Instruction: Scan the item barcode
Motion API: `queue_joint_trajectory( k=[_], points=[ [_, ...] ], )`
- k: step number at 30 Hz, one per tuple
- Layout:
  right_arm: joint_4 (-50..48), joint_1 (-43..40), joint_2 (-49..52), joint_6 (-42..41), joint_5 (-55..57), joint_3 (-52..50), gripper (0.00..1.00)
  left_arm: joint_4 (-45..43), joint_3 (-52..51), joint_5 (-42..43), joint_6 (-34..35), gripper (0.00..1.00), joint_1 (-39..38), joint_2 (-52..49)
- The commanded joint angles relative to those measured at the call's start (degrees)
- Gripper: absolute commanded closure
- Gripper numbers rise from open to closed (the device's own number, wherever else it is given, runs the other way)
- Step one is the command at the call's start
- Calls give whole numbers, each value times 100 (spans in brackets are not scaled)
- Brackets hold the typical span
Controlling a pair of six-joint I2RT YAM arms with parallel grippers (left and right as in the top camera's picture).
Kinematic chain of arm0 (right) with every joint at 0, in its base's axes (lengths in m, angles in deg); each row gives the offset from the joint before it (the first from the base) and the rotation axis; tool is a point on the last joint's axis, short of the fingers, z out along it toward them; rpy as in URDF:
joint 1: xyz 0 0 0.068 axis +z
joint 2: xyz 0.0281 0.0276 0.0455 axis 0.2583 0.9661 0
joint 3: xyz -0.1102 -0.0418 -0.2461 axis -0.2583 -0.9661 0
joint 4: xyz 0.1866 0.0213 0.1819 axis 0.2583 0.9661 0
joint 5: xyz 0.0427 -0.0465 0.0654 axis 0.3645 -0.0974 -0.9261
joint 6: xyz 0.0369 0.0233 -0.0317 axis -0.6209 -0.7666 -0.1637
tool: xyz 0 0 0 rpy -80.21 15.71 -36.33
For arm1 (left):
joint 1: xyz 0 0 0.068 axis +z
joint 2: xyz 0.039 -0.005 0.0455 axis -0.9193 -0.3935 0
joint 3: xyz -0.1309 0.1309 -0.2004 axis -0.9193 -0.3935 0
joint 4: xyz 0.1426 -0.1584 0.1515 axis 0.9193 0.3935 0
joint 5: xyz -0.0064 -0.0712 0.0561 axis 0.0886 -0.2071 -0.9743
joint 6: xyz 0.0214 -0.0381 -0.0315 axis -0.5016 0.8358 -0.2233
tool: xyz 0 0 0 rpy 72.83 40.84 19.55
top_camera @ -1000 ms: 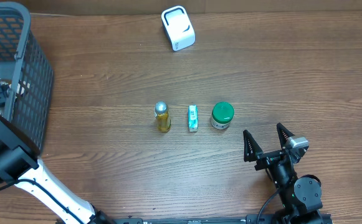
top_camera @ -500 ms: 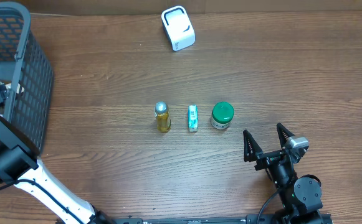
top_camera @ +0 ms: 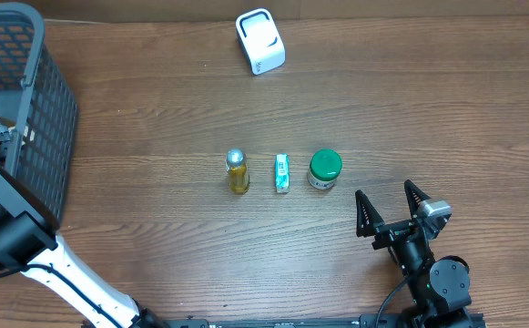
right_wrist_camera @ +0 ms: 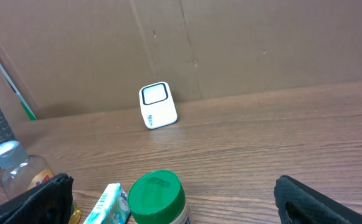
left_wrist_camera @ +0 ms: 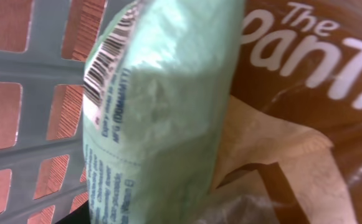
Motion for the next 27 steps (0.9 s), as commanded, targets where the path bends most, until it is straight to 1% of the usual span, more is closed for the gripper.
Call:
queue_joint_trajectory(
  k=[1, 4, 7, 12, 14, 16, 20, 21, 23, 24, 27],
  points=[
    [-17, -22, -50, 0, -2, -59, 0, 153, -221, 201, -20, 53, -138, -173],
    [-17, -22, -50, 0, -2, -59, 0, 164, -210, 205, 13, 54, -332, 11],
    [-17, -22, -50, 0, -4, -59, 0, 146, -136, 297, 234, 56, -481, 289],
    [-17, -22, -50, 0, -4, -59, 0, 153, -42, 1211, 503, 60, -557, 813],
    [-17, -22, -50, 0, -4, -59, 0, 153, -42, 1305, 627, 60, -557, 933],
    [-17, -22, -50, 0, -4, -59, 0, 164, -42, 1342, 643, 58, -551, 968],
    [-17, -22, -50, 0, -4, -59, 0, 304, -186, 1318, 640, 57, -546, 903],
    [-17, -22, -50, 0, -4, -59, 0, 293, -208, 1217, 643, 54, -546, 872],
    [-17, -22, -50, 0, -4, -59, 0, 221, -225, 1071, 647, 14, -529, 828],
    [-17, -22, -50, 0, -4, -59, 0, 173, -225, 1073, 645, 0, -514, 793],
    [-17, -22, -50, 0, -4, -59, 0, 173, -225, 1058, 643, 0, -420, 627]
  ],
)
